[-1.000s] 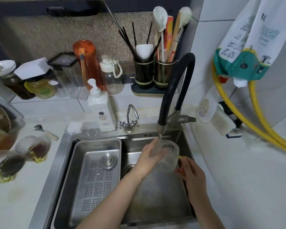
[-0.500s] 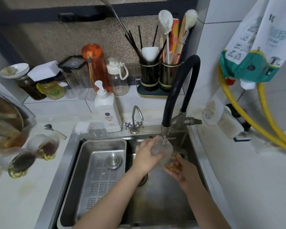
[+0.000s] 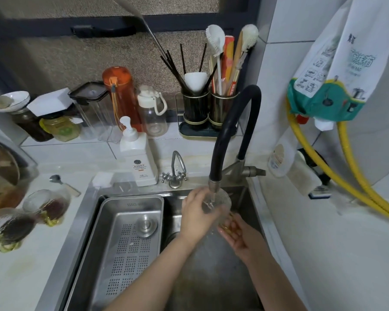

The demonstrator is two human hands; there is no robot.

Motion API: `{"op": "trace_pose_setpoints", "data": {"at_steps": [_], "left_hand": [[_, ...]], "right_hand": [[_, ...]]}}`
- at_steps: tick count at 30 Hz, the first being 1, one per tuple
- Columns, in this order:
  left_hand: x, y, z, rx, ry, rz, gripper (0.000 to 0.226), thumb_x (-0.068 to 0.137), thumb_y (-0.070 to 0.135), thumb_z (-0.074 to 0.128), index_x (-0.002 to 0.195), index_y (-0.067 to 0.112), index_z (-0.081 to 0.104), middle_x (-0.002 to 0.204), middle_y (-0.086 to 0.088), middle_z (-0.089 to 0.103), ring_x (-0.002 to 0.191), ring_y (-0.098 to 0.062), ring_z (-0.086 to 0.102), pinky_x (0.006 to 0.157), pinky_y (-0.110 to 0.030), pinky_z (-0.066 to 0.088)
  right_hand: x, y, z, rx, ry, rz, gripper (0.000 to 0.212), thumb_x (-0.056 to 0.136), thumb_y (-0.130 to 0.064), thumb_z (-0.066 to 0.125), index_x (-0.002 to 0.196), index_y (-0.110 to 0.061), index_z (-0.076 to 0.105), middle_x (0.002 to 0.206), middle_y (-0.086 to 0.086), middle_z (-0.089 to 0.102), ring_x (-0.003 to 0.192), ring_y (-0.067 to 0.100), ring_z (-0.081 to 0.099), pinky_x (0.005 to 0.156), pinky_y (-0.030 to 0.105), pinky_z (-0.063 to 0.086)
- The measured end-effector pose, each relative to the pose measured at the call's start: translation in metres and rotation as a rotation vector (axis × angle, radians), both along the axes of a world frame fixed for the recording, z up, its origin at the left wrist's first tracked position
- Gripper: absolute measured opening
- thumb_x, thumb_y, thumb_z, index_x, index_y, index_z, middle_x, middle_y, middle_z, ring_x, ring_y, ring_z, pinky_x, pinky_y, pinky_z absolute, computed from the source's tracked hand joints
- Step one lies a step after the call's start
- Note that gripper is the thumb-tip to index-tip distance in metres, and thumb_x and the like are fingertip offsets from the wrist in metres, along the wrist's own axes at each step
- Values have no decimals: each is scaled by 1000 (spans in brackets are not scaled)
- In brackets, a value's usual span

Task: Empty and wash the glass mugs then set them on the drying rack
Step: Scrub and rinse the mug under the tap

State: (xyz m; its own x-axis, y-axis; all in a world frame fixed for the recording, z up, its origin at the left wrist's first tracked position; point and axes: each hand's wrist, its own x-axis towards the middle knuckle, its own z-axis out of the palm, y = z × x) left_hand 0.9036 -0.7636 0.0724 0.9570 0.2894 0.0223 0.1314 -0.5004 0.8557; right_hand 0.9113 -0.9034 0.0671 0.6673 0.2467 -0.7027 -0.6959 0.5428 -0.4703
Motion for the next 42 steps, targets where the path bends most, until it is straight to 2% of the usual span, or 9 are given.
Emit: {"op": "trace_pose_setpoints", "data": {"at_steps": [8,13,20,23,26,31,36,39,42], "left_hand": [[-22,32,-2,-291,57,181,67,79,35,73,137,30,40,131,11,42,126,-7,41,109,-29,34],[-32,34,-7,-371,144,70,52,80,23,74,121,31,44,122,7,57,107,2,54,83,-7,42],[-41,43,-4,-423,128,-12,66,73,29,78,126,41,41,128,15,52,114,5,50,84,-6,43],[-33,20,1,-417,112,-101,60,75,14,77,113,45,44,116,18,56,100,16,55,79,-5,46],[-45,9,-8,-435,157,-137,53,76,17,77,110,46,48,115,19,58,105,5,57,89,-18,51],[-44,31,1,-473,155,-71,53,81,31,70,128,35,45,125,19,51,109,13,47,82,1,39],[-33,23,8,-504,210,-137,67,78,40,71,135,38,35,128,25,38,121,6,34,100,-19,25],[-39,36,1,-545,220,-47,60,78,33,73,128,37,39,113,33,43,101,19,43,86,-6,34],[-35,41,-5,-562,227,72,60,70,40,79,123,30,51,110,17,60,94,10,56,70,-7,43]], "right_hand": [[17,27,12,-332,-391,272,18,92,-17,59,93,-1,66,68,6,58,66,14,65,73,38,59],[1,13,5,-607,-568,285,18,90,-17,62,105,-11,70,87,10,70,82,21,67,80,33,56],[-23,9,6,-553,-661,270,17,89,-15,62,92,-29,72,89,-5,75,83,7,70,66,14,55],[-30,-12,6,-584,-670,182,16,90,-19,60,93,-25,74,92,-1,75,87,12,70,75,24,57],[-48,-28,-3,-631,-664,146,16,85,-34,65,96,-27,75,94,0,74,93,22,68,87,42,54],[-33,-3,3,-686,-724,225,16,92,-21,57,99,-25,72,89,11,71,83,24,66,79,34,54],[-19,-11,9,-666,-660,158,20,95,-20,53,98,-19,72,78,2,72,70,19,69,74,41,59],[-14,3,9,-719,-722,312,16,94,-20,54,95,-27,68,95,11,69,83,20,66,75,26,58],[-11,20,6,-858,-987,536,41,89,-22,64,127,-26,52,130,-2,49,111,-12,46,92,5,41]]}}
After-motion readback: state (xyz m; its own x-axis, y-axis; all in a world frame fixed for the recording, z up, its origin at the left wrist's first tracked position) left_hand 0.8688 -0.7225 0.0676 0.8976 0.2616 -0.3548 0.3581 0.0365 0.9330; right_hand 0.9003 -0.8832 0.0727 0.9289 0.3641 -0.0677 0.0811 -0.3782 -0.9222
